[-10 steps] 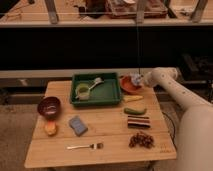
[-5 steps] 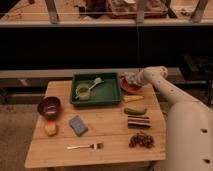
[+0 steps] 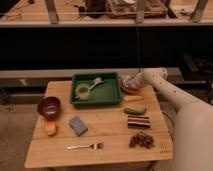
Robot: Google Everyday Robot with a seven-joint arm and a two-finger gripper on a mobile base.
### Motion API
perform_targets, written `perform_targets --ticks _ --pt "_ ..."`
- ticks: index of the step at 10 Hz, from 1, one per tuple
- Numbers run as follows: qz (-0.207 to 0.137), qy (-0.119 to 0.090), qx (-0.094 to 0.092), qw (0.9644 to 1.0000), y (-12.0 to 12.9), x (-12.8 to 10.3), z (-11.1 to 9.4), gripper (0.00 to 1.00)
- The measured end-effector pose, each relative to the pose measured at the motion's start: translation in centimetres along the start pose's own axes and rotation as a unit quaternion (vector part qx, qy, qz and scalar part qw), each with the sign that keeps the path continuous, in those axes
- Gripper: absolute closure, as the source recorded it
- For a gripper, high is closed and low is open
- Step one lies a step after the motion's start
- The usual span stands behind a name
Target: Wipe red bowl with towel
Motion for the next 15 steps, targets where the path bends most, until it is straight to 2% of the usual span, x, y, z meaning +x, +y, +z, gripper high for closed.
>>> perform_targets --ticks 2,4,6,8,10,12,13,15 --pt "-0.003 0.011 0.0 0.9999 -0.1 1.6 -0.8 1.0" --pt "0.0 0.031 0.009 0.9995 -0.8 3.9 -1.5 1.0" --pt "0.009 0.057 0.029 0.9979 -2.3 6.6 -1.7 1.0" --pt "0.008 0.058 0.037 0.9976 -3.2 6.8 -1.5 1.0" --pt "0.003 0.053 0.041 0.9978 -3.3 5.6 -0.8 1.0" --pt "-0.006 0.043 0.037 0.9984 -2.6 2.8 0.4 1.0" --pt "-0.015 0.031 0.03 0.9989 -1.7 0.6 1.1 1.0" --pt "-0.033 0.014 0.015 0.9993 0.1 -2.0 1.5 1.0"
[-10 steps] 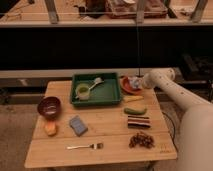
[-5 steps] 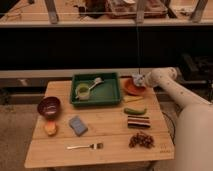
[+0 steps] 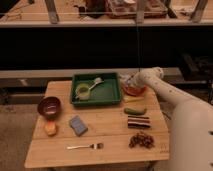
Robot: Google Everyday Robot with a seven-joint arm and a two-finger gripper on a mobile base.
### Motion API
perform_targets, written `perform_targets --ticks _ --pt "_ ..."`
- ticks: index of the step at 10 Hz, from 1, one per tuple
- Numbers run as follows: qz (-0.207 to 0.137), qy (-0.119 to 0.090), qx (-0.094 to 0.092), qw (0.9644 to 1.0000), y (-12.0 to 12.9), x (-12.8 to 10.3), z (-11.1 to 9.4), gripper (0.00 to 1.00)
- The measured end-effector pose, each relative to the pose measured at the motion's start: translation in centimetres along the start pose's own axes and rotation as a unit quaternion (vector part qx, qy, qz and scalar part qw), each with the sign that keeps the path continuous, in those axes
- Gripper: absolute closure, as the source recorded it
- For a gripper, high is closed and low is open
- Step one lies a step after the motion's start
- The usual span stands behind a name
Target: Wipe red bowl with towel
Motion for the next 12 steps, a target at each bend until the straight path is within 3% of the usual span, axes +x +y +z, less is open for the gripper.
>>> perform_targets --ticks 3,5,9,12 --pt "-0.007 -0.016 -0.012 0.9998 1.7 -1.4 -0.9 1.0" --pt "-0.002 -0.014 -0.012 0.9998 2.1 0.2 -2.2 1.0" --pt "0.02 0.018 0.007 0.9996 0.6 6.3 -4.2 1.0" --pt "0.025 0.04 0.029 0.9985 -1.2 7.5 -3.2 1.0"
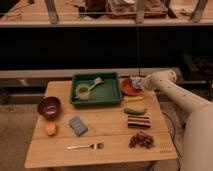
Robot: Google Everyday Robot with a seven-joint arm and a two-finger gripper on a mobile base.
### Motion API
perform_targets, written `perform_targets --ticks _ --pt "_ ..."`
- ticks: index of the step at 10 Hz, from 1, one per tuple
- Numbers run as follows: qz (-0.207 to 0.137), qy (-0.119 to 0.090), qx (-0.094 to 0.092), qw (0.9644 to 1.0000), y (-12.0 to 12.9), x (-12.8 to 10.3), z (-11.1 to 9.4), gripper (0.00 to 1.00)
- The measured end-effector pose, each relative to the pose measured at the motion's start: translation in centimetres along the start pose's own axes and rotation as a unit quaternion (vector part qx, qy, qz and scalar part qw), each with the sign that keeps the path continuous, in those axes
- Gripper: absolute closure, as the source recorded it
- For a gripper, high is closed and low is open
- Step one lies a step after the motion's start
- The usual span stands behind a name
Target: Wipe red bowl with towel
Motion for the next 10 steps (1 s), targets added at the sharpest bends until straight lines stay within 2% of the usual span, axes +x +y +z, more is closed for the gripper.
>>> perform_targets --ticks 1,3,4,7,8,10 --pt "-0.003 0.004 0.004 1.0 -0.3 -0.2 0.4 1.0" --pt "-0.011 -0.006 0.004 0.9999 -0.2 -3.5 1.7 1.0" --pt "-0.015 -0.01 0.004 0.9998 -0.1 -4.3 1.9 1.0" --pt "-0.041 -0.028 -0.009 0.9987 1.5 -6.8 2.1 1.0" --pt "-0.046 -0.035 -0.016 0.9982 2.2 -7.3 1.9 1.0" --pt "-0.051 -0.038 -0.024 0.9977 3.4 -6.4 0.8 1.0"
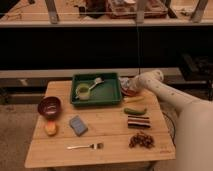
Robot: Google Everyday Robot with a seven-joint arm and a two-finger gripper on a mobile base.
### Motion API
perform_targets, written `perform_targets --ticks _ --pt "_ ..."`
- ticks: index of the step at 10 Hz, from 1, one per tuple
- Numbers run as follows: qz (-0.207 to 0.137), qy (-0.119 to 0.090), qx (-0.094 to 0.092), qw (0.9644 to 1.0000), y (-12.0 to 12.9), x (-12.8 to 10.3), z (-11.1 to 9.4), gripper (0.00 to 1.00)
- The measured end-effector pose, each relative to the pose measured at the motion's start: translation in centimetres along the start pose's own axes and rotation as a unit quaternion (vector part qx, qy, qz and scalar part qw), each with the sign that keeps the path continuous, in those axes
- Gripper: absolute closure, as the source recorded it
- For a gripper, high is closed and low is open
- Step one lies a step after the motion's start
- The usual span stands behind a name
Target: Wipe red bowl with towel
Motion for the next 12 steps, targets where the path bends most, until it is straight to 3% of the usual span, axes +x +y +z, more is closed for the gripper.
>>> perform_targets --ticks 3,7,9,12 --pt "0.003 0.005 -0.001 1.0 0.3 1.8 -1.1 1.0" --pt "0.025 0.024 0.015 0.9993 -1.3 5.1 -1.8 1.0" --pt "0.031 0.02 0.022 0.9991 -2.7 3.5 -0.5 1.0" --pt "0.025 0.006 0.023 0.9994 -2.9 0.4 0.7 1.0"
